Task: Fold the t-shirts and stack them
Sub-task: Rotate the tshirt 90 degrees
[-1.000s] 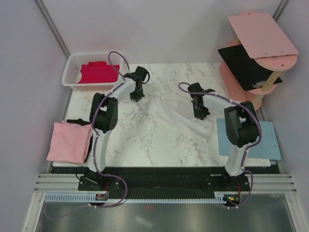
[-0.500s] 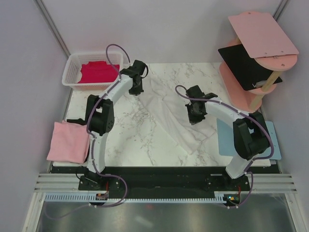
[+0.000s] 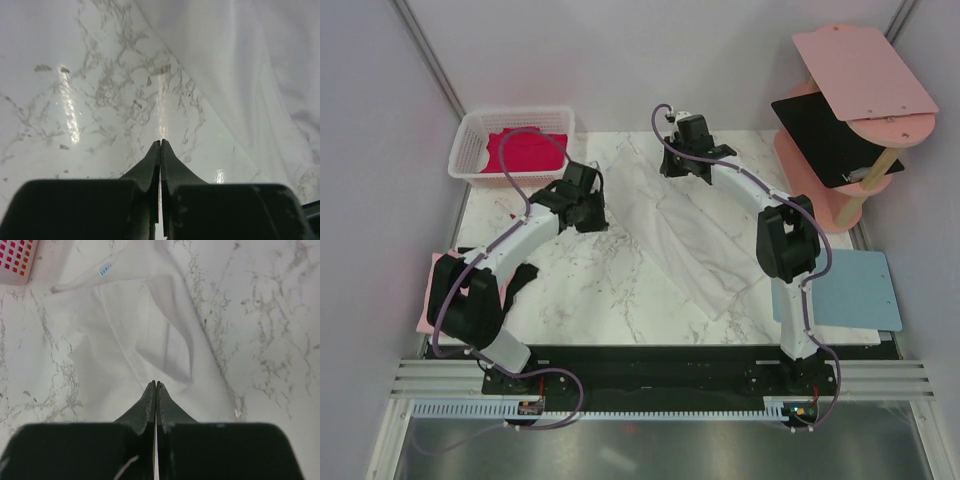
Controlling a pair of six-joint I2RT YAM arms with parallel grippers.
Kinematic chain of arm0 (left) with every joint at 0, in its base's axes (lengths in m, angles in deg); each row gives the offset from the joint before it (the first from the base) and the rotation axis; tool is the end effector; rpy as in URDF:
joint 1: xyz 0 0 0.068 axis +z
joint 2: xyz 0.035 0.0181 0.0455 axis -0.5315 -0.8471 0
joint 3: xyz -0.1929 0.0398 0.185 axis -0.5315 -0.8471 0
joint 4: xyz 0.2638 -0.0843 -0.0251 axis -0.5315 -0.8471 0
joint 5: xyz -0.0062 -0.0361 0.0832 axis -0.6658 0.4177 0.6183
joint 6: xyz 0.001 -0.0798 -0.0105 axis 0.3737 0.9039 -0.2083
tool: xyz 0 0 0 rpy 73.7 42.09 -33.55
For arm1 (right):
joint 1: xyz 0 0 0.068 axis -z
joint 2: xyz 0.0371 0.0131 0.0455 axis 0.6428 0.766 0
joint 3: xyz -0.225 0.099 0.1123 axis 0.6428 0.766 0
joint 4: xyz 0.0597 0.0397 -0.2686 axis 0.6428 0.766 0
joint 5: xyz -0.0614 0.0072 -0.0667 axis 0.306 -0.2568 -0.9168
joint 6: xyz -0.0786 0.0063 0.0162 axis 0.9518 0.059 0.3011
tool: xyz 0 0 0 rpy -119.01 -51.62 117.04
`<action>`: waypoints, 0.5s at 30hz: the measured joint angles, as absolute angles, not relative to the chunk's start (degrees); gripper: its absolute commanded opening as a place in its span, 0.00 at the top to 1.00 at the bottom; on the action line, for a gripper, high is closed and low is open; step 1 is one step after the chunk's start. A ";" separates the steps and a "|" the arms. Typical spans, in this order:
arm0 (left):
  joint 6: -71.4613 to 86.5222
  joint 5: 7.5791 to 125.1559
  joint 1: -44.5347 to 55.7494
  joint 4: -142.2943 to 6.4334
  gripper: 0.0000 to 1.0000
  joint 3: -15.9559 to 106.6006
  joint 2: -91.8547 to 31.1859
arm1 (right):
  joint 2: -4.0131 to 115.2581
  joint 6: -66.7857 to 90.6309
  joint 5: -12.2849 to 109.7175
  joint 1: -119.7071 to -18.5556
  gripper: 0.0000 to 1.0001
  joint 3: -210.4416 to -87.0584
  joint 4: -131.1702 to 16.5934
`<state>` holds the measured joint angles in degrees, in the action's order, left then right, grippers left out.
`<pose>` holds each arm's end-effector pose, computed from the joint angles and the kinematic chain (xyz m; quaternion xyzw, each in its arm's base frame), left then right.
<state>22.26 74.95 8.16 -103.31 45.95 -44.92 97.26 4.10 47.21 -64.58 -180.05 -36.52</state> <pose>0.3475 -0.1538 0.2438 -0.0204 0.9409 -0.1412 0.3073 0.4920 0.2331 0.2333 -0.1012 0.8888 0.1943 0.4025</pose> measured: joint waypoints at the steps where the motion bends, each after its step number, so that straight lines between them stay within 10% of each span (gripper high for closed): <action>1: 22.76 74.22 7.75 -102.76 0.98 43.72 -44.90 | 99.90 4.17 48.10 -64.71 1.00 -182.19 -37.15; 15: 29.34 69.33 -7.90 -95.55 0.98 37.93 -51.33 | 117.26 5.13 48.26 -66.40 1.00 -194.89 -36.19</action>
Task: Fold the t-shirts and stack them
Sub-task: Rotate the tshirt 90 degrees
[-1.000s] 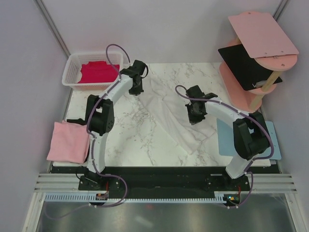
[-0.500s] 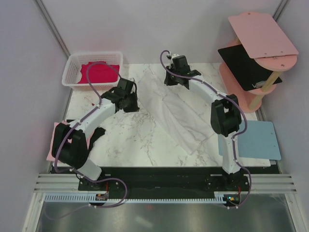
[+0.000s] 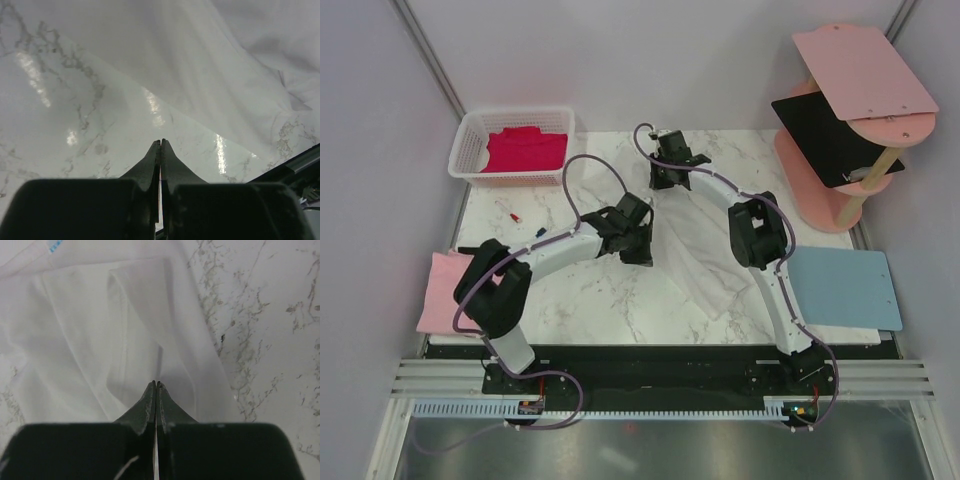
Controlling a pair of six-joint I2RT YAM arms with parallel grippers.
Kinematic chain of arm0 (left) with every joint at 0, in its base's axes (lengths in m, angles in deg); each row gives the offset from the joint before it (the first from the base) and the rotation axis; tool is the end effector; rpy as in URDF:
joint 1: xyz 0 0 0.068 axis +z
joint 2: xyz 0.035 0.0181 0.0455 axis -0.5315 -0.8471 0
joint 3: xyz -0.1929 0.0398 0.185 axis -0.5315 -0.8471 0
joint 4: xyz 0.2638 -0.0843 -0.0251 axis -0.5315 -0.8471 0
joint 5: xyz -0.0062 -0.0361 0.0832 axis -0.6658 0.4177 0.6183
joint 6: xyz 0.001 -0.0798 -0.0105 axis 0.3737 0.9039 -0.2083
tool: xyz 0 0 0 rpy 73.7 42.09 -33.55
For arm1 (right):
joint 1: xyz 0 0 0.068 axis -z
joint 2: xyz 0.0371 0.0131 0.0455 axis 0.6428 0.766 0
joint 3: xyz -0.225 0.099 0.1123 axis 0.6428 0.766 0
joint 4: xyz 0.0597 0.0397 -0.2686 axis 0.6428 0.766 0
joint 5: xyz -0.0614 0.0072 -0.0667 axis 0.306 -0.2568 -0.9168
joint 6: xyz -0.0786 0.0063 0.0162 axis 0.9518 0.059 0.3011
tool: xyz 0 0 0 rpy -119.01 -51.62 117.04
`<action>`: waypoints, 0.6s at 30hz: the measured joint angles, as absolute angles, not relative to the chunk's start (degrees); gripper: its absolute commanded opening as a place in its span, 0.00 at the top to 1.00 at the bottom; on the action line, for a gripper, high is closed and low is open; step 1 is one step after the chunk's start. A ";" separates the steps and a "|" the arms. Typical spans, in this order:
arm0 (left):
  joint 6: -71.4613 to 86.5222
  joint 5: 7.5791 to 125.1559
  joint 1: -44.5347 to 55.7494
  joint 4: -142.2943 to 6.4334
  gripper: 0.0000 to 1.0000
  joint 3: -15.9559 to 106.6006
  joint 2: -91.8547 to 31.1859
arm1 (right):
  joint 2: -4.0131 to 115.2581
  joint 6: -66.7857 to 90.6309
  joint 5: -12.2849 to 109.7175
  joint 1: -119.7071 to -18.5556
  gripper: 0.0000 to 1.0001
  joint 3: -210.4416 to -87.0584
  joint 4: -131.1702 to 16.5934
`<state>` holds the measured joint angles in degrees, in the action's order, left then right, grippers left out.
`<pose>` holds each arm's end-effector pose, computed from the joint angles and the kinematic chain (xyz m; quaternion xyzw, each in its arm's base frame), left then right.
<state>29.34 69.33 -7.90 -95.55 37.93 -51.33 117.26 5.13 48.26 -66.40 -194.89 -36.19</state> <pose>0.2886 -0.2504 0.1662 0.0683 0.9558 -0.2044 0.2000 0.5334 0.2744 0.1372 -0.1269 0.9055 0.1911 0.3570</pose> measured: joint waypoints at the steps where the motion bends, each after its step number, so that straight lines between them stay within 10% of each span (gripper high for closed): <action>1: 29.64 69.07 -8.91 -95.01 0.98 38.91 -52.55 | 118.57 5.20 46.97 -66.35 1.00 -196.23 -35.80; 18: 34.47 65.20 -14.59 -87.16 0.98 45.05 -65.93 | 120.88 0.17 40.52 -55.12 1.00 -199.26 -33.48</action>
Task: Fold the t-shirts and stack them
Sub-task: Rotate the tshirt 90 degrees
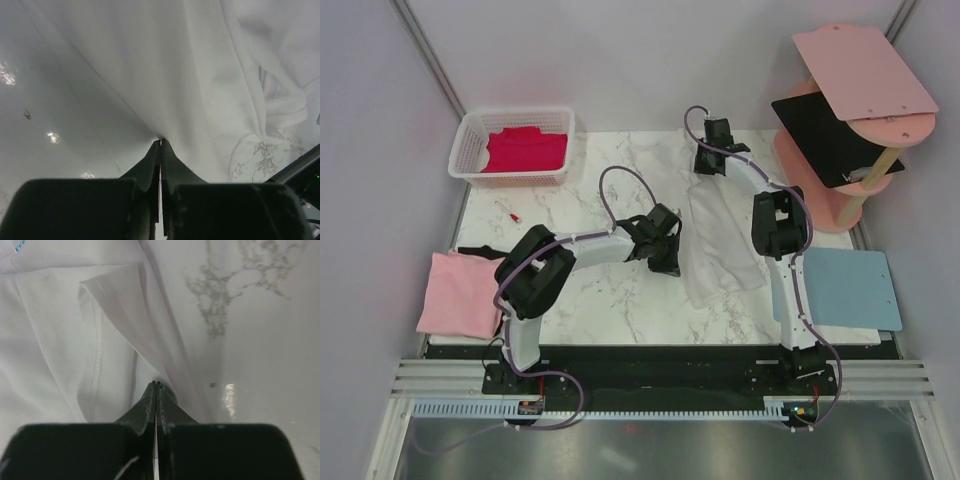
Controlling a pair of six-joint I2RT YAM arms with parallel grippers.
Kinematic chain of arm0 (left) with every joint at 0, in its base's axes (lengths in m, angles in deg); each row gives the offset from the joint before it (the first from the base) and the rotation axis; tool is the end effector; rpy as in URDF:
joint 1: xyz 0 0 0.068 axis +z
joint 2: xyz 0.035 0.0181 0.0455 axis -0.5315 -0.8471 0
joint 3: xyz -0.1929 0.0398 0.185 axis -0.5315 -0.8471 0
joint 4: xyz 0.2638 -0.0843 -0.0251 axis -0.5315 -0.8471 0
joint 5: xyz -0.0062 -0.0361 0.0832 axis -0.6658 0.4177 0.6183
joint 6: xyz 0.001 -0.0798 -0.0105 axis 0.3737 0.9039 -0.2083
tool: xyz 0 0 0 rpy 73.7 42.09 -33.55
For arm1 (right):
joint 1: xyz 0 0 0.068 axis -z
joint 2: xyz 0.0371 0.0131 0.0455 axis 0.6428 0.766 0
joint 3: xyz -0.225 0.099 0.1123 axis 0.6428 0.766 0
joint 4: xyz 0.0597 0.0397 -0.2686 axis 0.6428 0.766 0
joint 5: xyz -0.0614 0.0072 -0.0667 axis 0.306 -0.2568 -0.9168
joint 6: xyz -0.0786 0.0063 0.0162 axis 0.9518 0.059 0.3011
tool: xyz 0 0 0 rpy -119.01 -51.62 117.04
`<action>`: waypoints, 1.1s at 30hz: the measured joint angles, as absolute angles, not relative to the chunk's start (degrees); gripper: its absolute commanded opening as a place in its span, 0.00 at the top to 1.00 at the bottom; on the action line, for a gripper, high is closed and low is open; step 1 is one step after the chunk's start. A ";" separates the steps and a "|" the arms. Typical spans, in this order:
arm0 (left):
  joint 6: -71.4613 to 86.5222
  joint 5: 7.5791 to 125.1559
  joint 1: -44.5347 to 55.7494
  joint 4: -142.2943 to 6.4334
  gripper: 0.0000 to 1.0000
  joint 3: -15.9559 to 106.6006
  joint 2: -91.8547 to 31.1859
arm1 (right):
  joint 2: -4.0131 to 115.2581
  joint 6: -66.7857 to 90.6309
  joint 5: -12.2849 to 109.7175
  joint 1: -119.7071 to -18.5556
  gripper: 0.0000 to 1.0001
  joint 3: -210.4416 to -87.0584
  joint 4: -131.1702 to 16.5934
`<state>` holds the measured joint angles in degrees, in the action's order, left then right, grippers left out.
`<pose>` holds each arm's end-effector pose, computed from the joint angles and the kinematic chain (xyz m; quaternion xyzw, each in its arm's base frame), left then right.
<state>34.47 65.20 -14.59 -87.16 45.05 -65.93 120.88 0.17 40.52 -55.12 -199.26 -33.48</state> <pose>0.2899 -0.3241 0.1198 0.0918 0.9495 -0.2539 0.1598 0.5861 0.1576 0.1233 0.0296 0.9221 0.1076 0.3706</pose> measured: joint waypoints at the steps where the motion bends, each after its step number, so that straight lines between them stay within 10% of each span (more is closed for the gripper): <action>1: 34.80 65.00 -14.63 -86.79 0.98 45.05 -66.80 | 120.86 0.02 40.10 -54.38 1.00 -199.20 -33.50; 33: 33.10 70.99 -13.34 -91.31 0.98 34.89 -52.14 | 114.94 1.18 36.06 -53.76 1.00 -191.70 -29.22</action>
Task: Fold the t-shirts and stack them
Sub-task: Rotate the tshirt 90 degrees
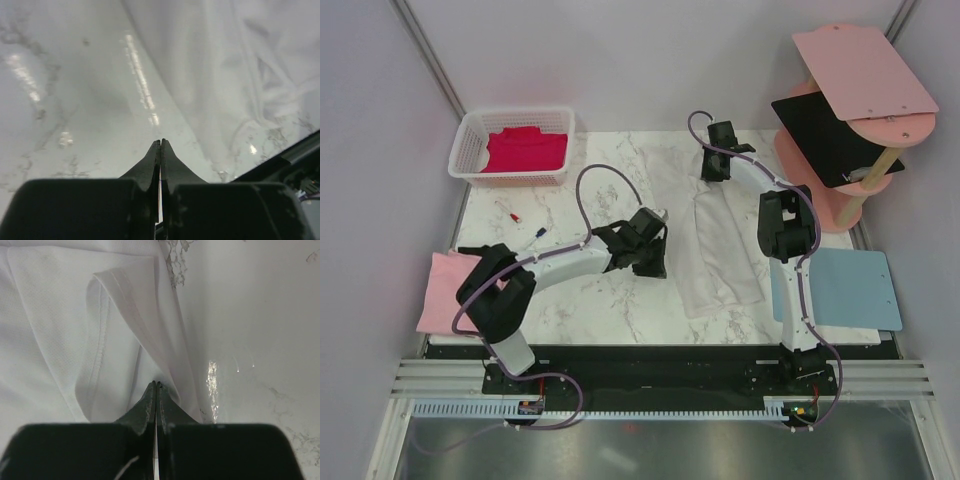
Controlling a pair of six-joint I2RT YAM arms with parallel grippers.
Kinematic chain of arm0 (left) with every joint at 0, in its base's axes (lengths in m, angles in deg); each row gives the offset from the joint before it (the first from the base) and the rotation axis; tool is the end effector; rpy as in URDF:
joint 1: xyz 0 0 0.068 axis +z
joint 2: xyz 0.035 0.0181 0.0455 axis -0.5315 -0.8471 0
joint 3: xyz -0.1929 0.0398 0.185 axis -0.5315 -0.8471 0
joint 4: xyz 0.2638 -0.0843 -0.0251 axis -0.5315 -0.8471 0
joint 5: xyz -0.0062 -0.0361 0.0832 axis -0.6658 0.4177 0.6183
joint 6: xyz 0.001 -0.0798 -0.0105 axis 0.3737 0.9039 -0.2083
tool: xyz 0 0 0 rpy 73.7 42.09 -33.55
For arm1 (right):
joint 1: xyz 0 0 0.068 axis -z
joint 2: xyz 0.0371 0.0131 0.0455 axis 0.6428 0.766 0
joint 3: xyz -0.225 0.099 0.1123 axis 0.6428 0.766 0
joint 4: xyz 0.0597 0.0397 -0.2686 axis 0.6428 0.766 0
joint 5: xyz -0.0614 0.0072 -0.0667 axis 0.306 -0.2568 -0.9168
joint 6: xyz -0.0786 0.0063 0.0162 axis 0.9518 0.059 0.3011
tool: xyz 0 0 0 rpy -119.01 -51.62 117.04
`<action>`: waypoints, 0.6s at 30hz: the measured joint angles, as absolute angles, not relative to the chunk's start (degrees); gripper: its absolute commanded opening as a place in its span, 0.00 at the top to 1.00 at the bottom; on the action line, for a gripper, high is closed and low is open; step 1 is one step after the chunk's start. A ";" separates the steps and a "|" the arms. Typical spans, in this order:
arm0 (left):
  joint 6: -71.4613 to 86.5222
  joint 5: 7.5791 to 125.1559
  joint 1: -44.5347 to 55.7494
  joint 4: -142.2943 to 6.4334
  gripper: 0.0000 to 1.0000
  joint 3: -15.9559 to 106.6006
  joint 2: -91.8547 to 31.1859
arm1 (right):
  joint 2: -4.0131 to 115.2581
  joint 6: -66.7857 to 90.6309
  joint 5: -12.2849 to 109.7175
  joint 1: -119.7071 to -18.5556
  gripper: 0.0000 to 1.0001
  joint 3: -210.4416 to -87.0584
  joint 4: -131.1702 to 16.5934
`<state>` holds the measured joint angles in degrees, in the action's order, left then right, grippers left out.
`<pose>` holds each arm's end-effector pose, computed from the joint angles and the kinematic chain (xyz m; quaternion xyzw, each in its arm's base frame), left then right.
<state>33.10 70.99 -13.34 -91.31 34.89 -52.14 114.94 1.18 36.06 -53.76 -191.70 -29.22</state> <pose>0.2637 -0.2740 0.1493 0.0783 0.9545 -0.2116 0.1947 0.5635 0.1316 0.1278 0.0459 0.9392 0.0515 0.3363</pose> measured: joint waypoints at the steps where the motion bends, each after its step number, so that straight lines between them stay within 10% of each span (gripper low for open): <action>1: 33.16 70.55 -14.70 -90.61 0.98 35.57 -52.05 | 114.94 1.15 36.06 -53.76 1.00 -191.64 -29.26; 18: 37.93 65.44 -25.39 -84.36 0.98 41.12 -65.54 | 114.83 1.15 35.99 -53.72 1.00 -191.26 -29.59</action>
